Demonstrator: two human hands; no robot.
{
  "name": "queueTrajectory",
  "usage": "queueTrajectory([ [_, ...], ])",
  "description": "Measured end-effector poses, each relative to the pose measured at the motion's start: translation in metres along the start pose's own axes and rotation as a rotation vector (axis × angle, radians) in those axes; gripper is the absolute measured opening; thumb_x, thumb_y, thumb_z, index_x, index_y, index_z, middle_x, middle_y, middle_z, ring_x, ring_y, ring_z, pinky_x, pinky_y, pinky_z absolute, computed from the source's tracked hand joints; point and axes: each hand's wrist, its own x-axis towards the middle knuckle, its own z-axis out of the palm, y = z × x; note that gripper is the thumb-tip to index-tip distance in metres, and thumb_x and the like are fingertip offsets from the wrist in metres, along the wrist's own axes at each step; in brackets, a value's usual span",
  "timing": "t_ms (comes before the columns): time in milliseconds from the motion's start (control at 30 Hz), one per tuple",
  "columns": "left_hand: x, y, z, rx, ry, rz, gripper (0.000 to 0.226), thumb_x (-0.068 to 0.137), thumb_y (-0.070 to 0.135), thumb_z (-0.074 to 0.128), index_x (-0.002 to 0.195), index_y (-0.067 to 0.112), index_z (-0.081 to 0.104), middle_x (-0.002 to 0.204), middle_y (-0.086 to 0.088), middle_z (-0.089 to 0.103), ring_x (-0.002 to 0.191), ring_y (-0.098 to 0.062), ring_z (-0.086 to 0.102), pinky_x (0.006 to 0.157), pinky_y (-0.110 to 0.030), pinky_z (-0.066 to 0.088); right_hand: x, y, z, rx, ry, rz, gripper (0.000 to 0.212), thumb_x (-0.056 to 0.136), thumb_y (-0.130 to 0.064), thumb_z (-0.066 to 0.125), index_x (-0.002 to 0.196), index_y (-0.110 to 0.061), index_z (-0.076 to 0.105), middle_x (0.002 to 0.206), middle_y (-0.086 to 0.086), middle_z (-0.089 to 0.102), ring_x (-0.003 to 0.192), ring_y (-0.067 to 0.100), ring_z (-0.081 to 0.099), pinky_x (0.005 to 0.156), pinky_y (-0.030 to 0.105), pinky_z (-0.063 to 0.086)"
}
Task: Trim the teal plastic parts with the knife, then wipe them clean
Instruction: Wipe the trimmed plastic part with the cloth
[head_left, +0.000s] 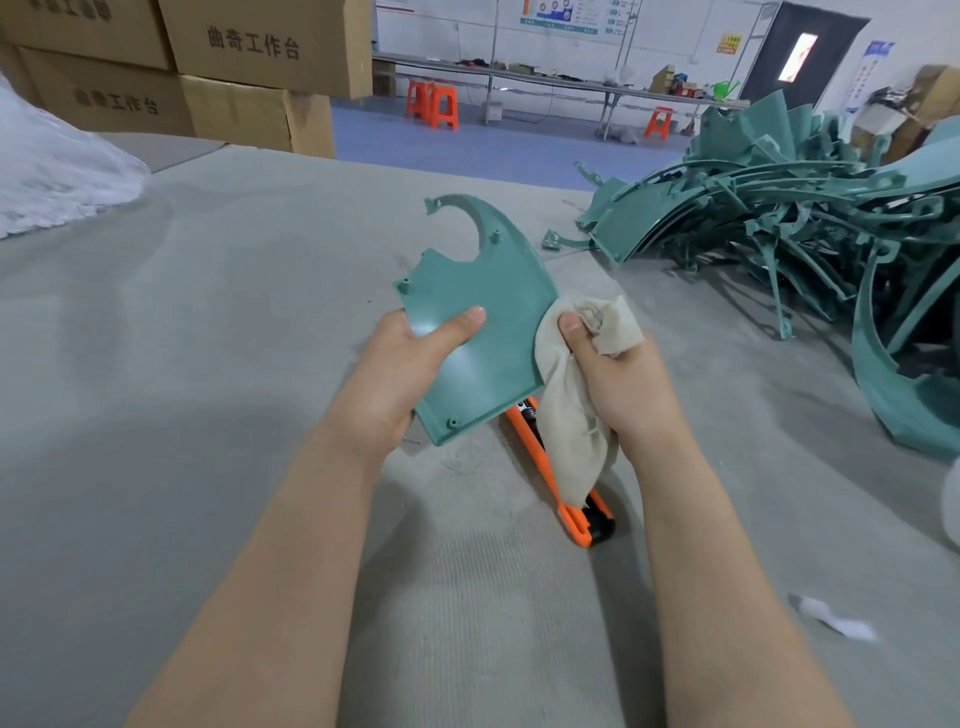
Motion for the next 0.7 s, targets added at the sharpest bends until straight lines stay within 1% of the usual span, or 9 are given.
queueTrajectory([
  [67,0.0003,-0.0007,-0.0019,0.01,-0.036,-0.017,0.009,0.092,0.018,0.062,0.094,0.022,0.07,0.093,0.007,0.076,0.087,-0.011,0.072,0.075,-0.025,0.056,-0.0004,0.0,0.0004,-0.012,0.033,-0.008,0.026,0.091,-0.047,0.06,0.071,-0.03,0.06,0.076,-0.012,0.065,0.076,0.011,0.062,0.073,0.034,0.05],
  [133,0.0008,-0.0009,-0.003,0.017,-0.047,-0.016,0.009,0.092,0.018,0.062,0.095,0.022,0.07,0.093,0.007,0.076,0.087,-0.011,0.072,0.073,-0.022,0.057,-0.0008,0.0002,0.0002,-0.021,0.032,-0.026,0.027,0.092,-0.045,0.06,0.07,-0.029,0.058,0.073,-0.013,0.064,0.07,0.009,0.059,0.068,0.032,0.047],
  [200,0.0008,-0.0012,-0.002,0.019,-0.041,-0.013,0.009,0.092,0.018,0.063,0.095,0.022,0.07,0.093,0.007,0.076,0.087,-0.01,0.072,0.07,-0.02,0.056,-0.0004,0.0004,-0.0008,-0.028,-0.01,-0.045,0.022,0.095,-0.038,0.058,0.075,-0.028,0.058,0.076,-0.01,0.063,0.073,0.011,0.058,0.066,0.03,0.045],
  [300,0.0008,-0.0023,-0.001,0.01,-0.017,-0.003,0.01,0.092,0.017,0.062,0.096,0.022,0.069,0.093,0.007,0.076,0.087,-0.01,0.072,0.069,-0.019,0.056,0.001,0.0011,0.0005,-0.013,-0.076,-0.034,0.013,0.099,-0.023,0.052,0.092,-0.015,0.059,0.087,0.0,0.062,0.083,0.018,0.057,0.071,0.032,0.044],
  [333,0.0007,-0.0021,-0.001,0.008,-0.017,-0.001,0.01,0.092,0.017,0.062,0.096,0.022,0.069,0.094,0.007,0.075,0.088,-0.01,0.072,0.07,-0.02,0.056,0.0011,0.0013,0.0015,-0.007,-0.076,-0.029,0.012,0.099,-0.022,0.052,0.094,-0.013,0.059,0.088,0.002,0.061,0.084,0.019,0.056,0.072,0.033,0.044],
  [467,0.0003,-0.0028,0.0017,0.008,-0.063,-0.018,0.01,0.093,0.019,0.062,0.099,0.022,0.069,0.099,0.006,0.075,0.092,-0.011,0.071,0.073,-0.02,0.056,0.0018,0.002,0.0039,0.042,0.007,-0.017,0.02,0.097,-0.031,0.056,0.086,-0.015,0.059,0.088,0.007,0.065,0.083,0.023,0.059,0.077,0.039,0.048],
  [567,-0.0003,-0.0033,0.0032,0.012,-0.093,-0.029,0.01,0.093,0.02,0.061,0.097,0.025,0.069,0.098,0.009,0.075,0.092,-0.01,0.071,0.074,-0.019,0.055,0.0018,0.003,0.0048,0.048,0.057,-0.009,0.025,0.097,-0.039,0.054,0.075,-0.026,0.054,0.08,-0.002,0.062,0.08,0.02,0.057,0.075,0.037,0.048],
  [633,-0.0003,-0.003,0.003,0.007,-0.093,-0.026,0.011,0.093,0.02,0.061,0.098,0.025,0.069,0.098,0.008,0.075,0.092,-0.01,0.071,0.075,-0.02,0.056,0.0018,0.0035,0.0055,0.046,0.064,-0.026,0.026,0.098,-0.04,0.052,0.076,-0.027,0.054,0.081,-0.003,0.062,0.081,0.019,0.058,0.075,0.037,0.049],
  [700,0.0001,-0.0027,0.0021,-0.002,-0.076,-0.02,0.01,0.093,0.019,0.061,0.098,0.023,0.069,0.099,0.006,0.075,0.093,-0.011,0.071,0.075,-0.021,0.056,0.0016,0.0036,0.0061,0.059,0.043,-0.043,0.025,0.099,-0.036,0.051,0.076,-0.027,0.053,0.079,-0.005,0.06,0.077,0.015,0.056,0.071,0.033,0.047],
])
